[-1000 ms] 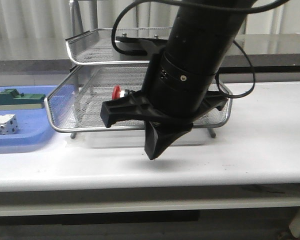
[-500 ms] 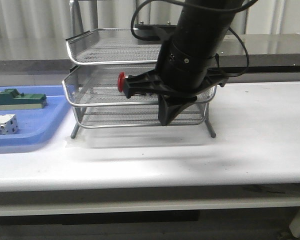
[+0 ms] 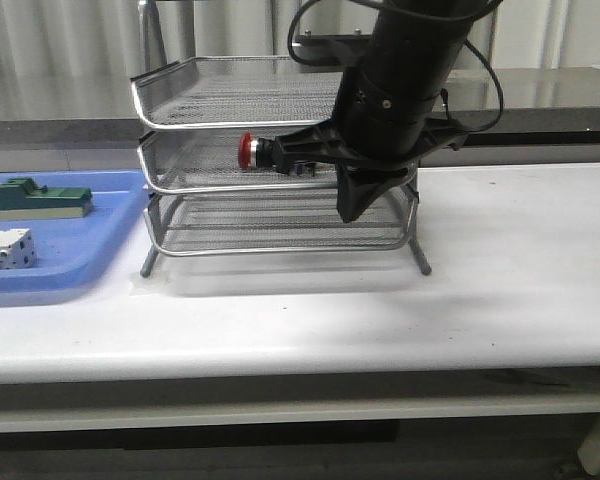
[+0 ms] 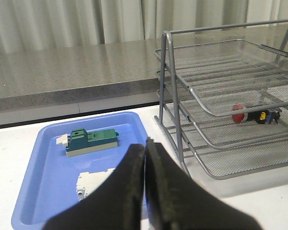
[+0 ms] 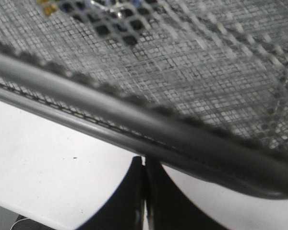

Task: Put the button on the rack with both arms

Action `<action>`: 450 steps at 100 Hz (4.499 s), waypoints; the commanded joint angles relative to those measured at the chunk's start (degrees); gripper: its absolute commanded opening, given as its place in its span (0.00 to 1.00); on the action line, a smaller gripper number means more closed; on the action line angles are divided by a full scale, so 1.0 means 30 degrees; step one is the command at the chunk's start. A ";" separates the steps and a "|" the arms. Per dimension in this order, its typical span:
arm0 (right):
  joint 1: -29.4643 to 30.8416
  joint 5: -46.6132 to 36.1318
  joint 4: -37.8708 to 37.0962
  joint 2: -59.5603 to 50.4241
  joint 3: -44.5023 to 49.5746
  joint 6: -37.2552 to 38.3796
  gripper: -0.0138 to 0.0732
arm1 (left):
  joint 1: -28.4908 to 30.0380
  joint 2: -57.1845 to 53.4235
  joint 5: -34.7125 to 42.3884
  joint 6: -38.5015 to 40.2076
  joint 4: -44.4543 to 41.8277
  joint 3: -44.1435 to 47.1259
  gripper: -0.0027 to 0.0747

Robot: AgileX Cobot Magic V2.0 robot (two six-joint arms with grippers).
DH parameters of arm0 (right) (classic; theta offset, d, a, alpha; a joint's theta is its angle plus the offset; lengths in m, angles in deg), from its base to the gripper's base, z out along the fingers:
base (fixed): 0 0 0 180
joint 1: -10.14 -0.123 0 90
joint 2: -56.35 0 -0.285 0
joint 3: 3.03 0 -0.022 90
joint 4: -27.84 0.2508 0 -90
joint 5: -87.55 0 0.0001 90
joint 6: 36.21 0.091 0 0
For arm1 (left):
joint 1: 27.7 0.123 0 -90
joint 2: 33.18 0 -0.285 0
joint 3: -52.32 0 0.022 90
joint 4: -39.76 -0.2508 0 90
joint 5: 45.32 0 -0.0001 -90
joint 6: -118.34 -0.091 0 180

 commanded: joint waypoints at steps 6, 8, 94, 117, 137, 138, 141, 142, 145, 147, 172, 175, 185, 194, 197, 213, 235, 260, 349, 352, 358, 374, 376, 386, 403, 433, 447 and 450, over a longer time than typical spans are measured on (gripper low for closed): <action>-0.0037 0.0556 -0.0314 -0.1010 -0.0695 -0.0068 0.08 | 0.0059 0.0096 0.1533 0.0170 0.0191 -0.0578 0.04; -0.0037 0.0801 -0.0314 -0.1071 -0.0695 -0.0068 0.08 | 0.0059 0.0096 0.1533 0.0170 0.0191 -0.0578 0.04; 0.4078 0.1326 -0.1331 -1.0949 0.5974 -0.0050 0.08 | 0.0059 0.0096 0.1533 0.0170 0.0191 -0.0578 0.04; 0.5503 0.0267 -0.1331 -1.5255 0.9556 -0.0050 0.08 | 0.0059 0.0096 0.1533 0.0170 0.0191 -0.0578 0.04; 0.5618 -0.0963 -0.1331 -1.9103 1.2762 -0.0050 0.08 | 0.0059 0.0096 0.1533 0.0170 0.0191 -0.0578 0.04; 0.5618 -0.1049 -0.1331 -1.9382 1.2862 -0.0050 0.08 | 0.0059 0.0096 0.1533 0.0170 0.0191 -0.0578 0.04; 0.5618 -0.1219 -0.1331 -1.9934 1.3256 -0.0050 0.08 | 0.0059 0.0096 0.1533 0.0170 0.0191 -0.0578 0.04; 0.5618 -0.1262 -0.1331 -2.0072 1.3452 -0.0050 0.08 | 0.0059 0.0096 0.1533 0.0170 0.0191 -0.0578 0.04; 0.5618 -0.1459 -0.1331 -2.0771 1.3836 -0.0050 0.08 | 0.0059 0.0096 0.1533 0.0170 0.0191 -0.0578 0.04; 0.5618 -0.1573 -0.1331 -2.1180 1.4119 -0.0050 0.08 | 0.0059 0.0096 0.1533 0.0170 0.0191 -0.0578 0.04; 0.5618 -0.1867 -0.1331 -2.6166 1.6777 -0.0050 0.08 | 0.0059 0.0096 0.1533 0.0170 0.0191 -0.0578 0.04; 0.5618 -0.1900 -0.1331 -2.6834 1.7022 -0.0050 0.08 | 0.0059 0.0096 0.1533 0.0170 0.0191 -0.0578 0.04; 0.5618 -0.1995 -0.1331 -2.8596 1.7729 -0.0050 0.08 | 0.0059 0.0096 0.1533 0.0170 0.0191 -0.0578 0.04; 0.5618 -0.2040 -0.1331 -2.9957 1.8117 -0.0050 0.08 | 0.0059 0.0096 0.1533 0.0170 0.0191 -0.0578 0.04; 0.5618 -0.2040 -0.1331 -3.0302 1.8163 -0.0050 0.08 | 0.0059 0.0096 0.1533 0.0170 0.0191 -0.0578 0.04; 0.5618 -0.2040 -0.1331 -3.1197 1.8186 -0.0050 0.08 | 0.0059 0.0096 0.1533 0.0170 0.0191 -0.0578 0.04; 0.5618 -0.2040 -0.1331 -3.1197 1.8186 -0.0050 0.08 | 0.0059 0.0096 0.1533 0.0170 0.0191 -0.0578 0.04; 0.5618 -0.2040 -0.1331 -3.1197 1.8186 -0.0050 0.08 | 0.0059 0.0096 0.1533 0.0170 0.0191 -0.0578 0.04; 0.7932 -0.7745 -0.0305 -3.4641 2.3850 -0.0188 0.08 | 0.0059 0.0096 0.1533 0.0170 0.0191 -0.0578 0.04; 0.8307 -0.8030 -0.0067 -3.4741 2.4124 -0.0464 0.08 | 0.0059 0.0096 0.1533 0.0170 0.0191 -0.0578 0.04; 0.8873 -0.8807 0.0625 -3.4947 2.4616 -0.1180 0.08 | 0.0059 0.0096 0.1533 0.0170 0.0191 -0.0578 0.04; 0.9239 -1.0652 0.1546 -3.5563 2.5831 -0.2915 0.08 | 0.0059 0.0096 0.1533 0.0170 0.0191 -0.0578 0.04; 0.9239 -1.0828 0.1546 -3.5659 2.5986 -0.3005 0.08 | 0.0059 0.0096 0.1533 0.0170 0.0191 -0.0578 0.04; 0.9239 -1.1166 0.1546 -3.6165 2.6584 -0.3071 0.08 | 0.0059 0.0096 0.1533 0.0170 0.0191 -0.0578 0.04; 0.9239 -1.1591 0.1546 -3.7154 2.7509 -0.3071 0.08 | 0.0059 0.0096 0.1533 0.0170 0.0191 -0.0578 0.04; 0.9239 -1.1401 0.1490 -3.7508 2.7485 -0.3093 0.08 | 0.0059 0.0096 0.1533 0.0170 0.0191 -0.0578 0.04; 0.9239 -1.1401 0.1435 -3.7508 2.7485 -0.3093 0.08 | 0.0059 0.0096 0.1533 0.0170 0.0191 -0.0578 0.04; 0.9239 -1.1401 0.1435 -3.7508 2.7485 -0.3093 0.08 | 0.0059 0.0096 0.1533 0.0170 0.0191 -0.0578 0.04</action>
